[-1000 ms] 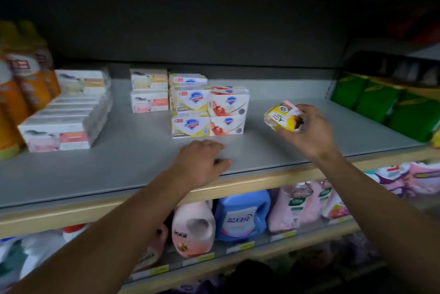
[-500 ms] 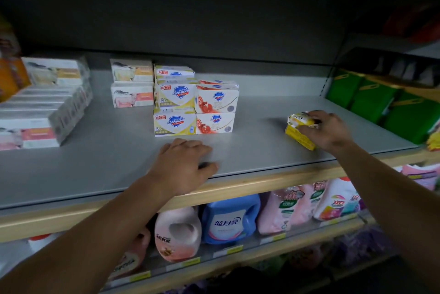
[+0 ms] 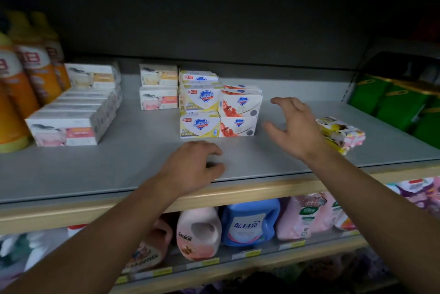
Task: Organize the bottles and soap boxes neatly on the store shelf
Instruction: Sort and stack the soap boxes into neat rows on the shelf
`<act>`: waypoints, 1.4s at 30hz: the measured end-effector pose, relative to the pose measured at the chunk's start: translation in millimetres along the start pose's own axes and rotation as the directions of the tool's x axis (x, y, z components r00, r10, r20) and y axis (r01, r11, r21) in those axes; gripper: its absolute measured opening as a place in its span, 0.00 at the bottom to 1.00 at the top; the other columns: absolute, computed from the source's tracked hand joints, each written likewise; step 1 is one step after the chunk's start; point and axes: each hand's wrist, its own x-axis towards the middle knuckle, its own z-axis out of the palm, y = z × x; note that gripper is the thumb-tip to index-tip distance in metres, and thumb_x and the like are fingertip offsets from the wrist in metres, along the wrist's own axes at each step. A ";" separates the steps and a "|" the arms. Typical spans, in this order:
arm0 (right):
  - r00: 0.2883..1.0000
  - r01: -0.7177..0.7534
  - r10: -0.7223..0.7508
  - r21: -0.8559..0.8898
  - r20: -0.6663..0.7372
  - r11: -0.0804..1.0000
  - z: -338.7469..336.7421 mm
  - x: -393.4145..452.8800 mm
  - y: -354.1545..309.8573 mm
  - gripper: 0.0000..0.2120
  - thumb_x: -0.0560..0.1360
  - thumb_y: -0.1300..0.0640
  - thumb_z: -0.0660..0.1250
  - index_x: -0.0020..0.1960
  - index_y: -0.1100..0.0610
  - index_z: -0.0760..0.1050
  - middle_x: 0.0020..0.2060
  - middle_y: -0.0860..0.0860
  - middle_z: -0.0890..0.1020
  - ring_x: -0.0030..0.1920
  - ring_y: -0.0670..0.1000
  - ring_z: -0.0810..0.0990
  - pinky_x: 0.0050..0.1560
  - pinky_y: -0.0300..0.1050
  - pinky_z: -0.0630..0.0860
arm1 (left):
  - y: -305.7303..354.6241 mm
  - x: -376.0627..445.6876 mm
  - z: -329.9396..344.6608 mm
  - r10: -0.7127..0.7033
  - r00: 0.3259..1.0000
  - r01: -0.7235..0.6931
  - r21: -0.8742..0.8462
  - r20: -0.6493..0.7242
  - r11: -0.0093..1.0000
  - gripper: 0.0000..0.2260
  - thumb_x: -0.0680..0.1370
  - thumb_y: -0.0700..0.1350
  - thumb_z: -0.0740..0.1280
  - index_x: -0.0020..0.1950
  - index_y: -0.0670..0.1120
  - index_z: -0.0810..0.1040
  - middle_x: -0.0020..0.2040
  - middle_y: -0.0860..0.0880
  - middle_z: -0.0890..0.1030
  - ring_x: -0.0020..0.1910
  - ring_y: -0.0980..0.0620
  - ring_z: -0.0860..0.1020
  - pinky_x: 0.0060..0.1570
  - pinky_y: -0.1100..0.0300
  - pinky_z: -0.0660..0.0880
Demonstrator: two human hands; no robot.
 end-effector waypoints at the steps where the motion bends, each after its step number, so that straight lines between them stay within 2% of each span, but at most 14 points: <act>1: 0.999 0.037 -0.038 0.036 0.010 0.999 8.5 -2.0 -18.5 0.27 0.73 0.48 0.69 0.70 0.55 0.70 0.65 0.54 0.74 0.66 0.57 0.69 0.65 0.49 0.68 | -5.0 -4.9 -7.9 -0.021 1.000 0.021 -0.028 -0.020 0.999 0.16 0.73 0.54 0.69 0.59 0.51 0.81 0.56 0.51 0.83 0.56 0.51 0.79 0.57 0.56 0.75; 5: 0.972 0.212 -0.221 0.103 0.076 0.972 48.6 -6.9 -81.2 0.27 0.72 0.51 0.71 0.69 0.58 0.72 0.63 0.55 0.75 0.64 0.58 0.71 0.67 0.49 0.67 | -29.5 -27.6 -44.2 -0.098 0.988 0.090 -0.071 -0.116 0.993 0.20 0.68 0.56 0.64 0.55 0.48 0.83 0.51 0.49 0.84 0.50 0.51 0.82 0.55 0.56 0.76; 7: 0.949 0.275 -0.285 0.083 0.135 0.958 69.9 -3.5 -106.0 0.28 0.73 0.48 0.69 0.71 0.57 0.69 0.66 0.54 0.73 0.66 0.57 0.69 0.70 0.50 0.64 | -45.9 -41.9 -63.0 -0.145 0.976 0.134 -0.077 -0.162 0.988 0.16 0.72 0.54 0.68 0.55 0.48 0.83 0.51 0.51 0.84 0.50 0.52 0.82 0.53 0.59 0.76; 10: 0.936 0.314 -0.305 -0.029 0.176 0.949 97.8 5.3 -132.6 0.31 0.74 0.42 0.64 0.73 0.53 0.65 0.69 0.51 0.69 0.70 0.55 0.64 0.70 0.49 0.61 | -69.5 -62.1 -87.4 -0.184 0.950 0.180 -0.039 -0.251 0.983 0.11 0.74 0.48 0.72 0.56 0.48 0.83 0.50 0.52 0.84 0.49 0.54 0.82 0.52 0.61 0.76; 15: 0.962 0.252 -0.233 -0.135 0.143 0.958 120.1 8.9 -140.1 0.31 0.73 0.41 0.63 0.72 0.52 0.65 0.68 0.50 0.68 0.69 0.55 0.63 0.70 0.51 0.58 | -89.8 -70.8 -115.6 -0.171 0.930 0.191 0.031 -0.325 0.981 0.11 0.75 0.49 0.72 0.56 0.48 0.83 0.49 0.51 0.84 0.47 0.53 0.82 0.51 0.55 0.78; 19: 0.968 0.239 -0.226 -0.126 0.107 0.963 123.3 6.9 -140.4 0.30 0.72 0.44 0.63 0.71 0.53 0.66 0.67 0.50 0.69 0.68 0.56 0.64 0.71 0.51 0.57 | -96.3 -44.7 -125.2 -0.148 0.932 0.185 0.082 -0.330 0.979 0.14 0.76 0.51 0.70 0.59 0.49 0.81 0.52 0.52 0.83 0.47 0.54 0.81 0.51 0.58 0.77; 23: 0.970 0.224 -0.210 -0.116 0.122 0.968 124.2 8.3 -140.6 0.32 0.72 0.44 0.63 0.73 0.54 0.64 0.69 0.50 0.67 0.69 0.55 0.62 0.73 0.51 0.55 | -103.2 6.9 -118.7 -0.182 0.924 0.221 0.083 -0.336 0.972 0.16 0.76 0.55 0.69 0.63 0.52 0.78 0.56 0.53 0.81 0.47 0.56 0.77 0.48 0.62 0.71; 26: 0.970 0.217 -0.203 -0.105 0.132 0.970 125.5 8.9 -139.7 0.32 0.72 0.45 0.62 0.73 0.55 0.62 0.69 0.50 0.66 0.70 0.55 0.61 0.74 0.52 0.54 | -114.3 48.8 -105.9 -0.187 0.927 0.235 0.116 -0.325 0.965 0.20 0.76 0.55 0.69 0.65 0.50 0.76 0.62 0.49 0.80 0.55 0.50 0.79 0.53 0.59 0.73; 28: 0.969 0.222 -0.208 -0.104 0.133 0.969 126.2 8.9 -139.2 0.32 0.72 0.45 0.61 0.73 0.55 0.62 0.70 0.50 0.65 0.71 0.55 0.60 0.74 0.52 0.54 | -126.0 75.5 -97.6 -0.197 0.940 0.258 0.203 -0.278 0.945 0.23 0.75 0.56 0.68 0.68 0.49 0.74 0.66 0.45 0.77 0.61 0.45 0.77 0.60 0.52 0.74; 31: 0.968 0.231 -0.218 -0.100 0.126 0.968 127.7 9.7 -138.8 0.32 0.72 0.45 0.62 0.73 0.56 0.63 0.70 0.50 0.65 0.71 0.56 0.60 0.74 0.53 0.53 | -143.7 110.9 -89.7 -0.260 0.938 0.324 0.315 -0.231 0.892 0.30 0.75 0.57 0.68 0.74 0.46 0.68 0.71 0.41 0.70 0.67 0.40 0.71 0.67 0.49 0.69; 33: 0.969 0.227 -0.215 -0.098 0.124 0.969 128.7 10.1 -138.0 0.32 0.72 0.45 0.61 0.73 0.55 0.63 0.70 0.50 0.65 0.71 0.55 0.59 0.74 0.52 0.51 | -152.2 130.2 -85.9 -0.297 0.929 0.357 0.332 -0.220 0.873 0.33 0.76 0.58 0.68 0.76 0.44 0.65 0.73 0.39 0.67 0.70 0.39 0.68 0.70 0.48 0.66; 37: 0.973 0.218 -0.211 -0.076 0.095 0.973 129.9 9.2 -138.3 0.31 0.70 0.47 0.61 0.71 0.56 0.65 0.69 0.50 0.67 0.70 0.56 0.62 0.74 0.53 0.54 | -167.4 152.4 -76.1 -0.338 0.917 0.392 0.314 -0.213 0.865 0.33 0.76 0.56 0.68 0.75 0.41 0.64 0.71 0.38 0.67 0.69 0.38 0.69 0.68 0.49 0.67; 42: 0.976 0.212 -0.208 -0.058 0.070 0.976 132.6 10.4 -138.2 0.31 0.68 0.48 0.64 0.69 0.57 0.68 0.67 0.52 0.70 0.68 0.58 0.65 0.72 0.56 0.59 | -173.3 157.1 -63.0 -0.321 0.897 0.426 0.401 -0.304 0.811 0.29 0.75 0.55 0.70 0.70 0.40 0.68 0.67 0.40 0.65 0.65 0.37 0.66 0.64 0.45 0.69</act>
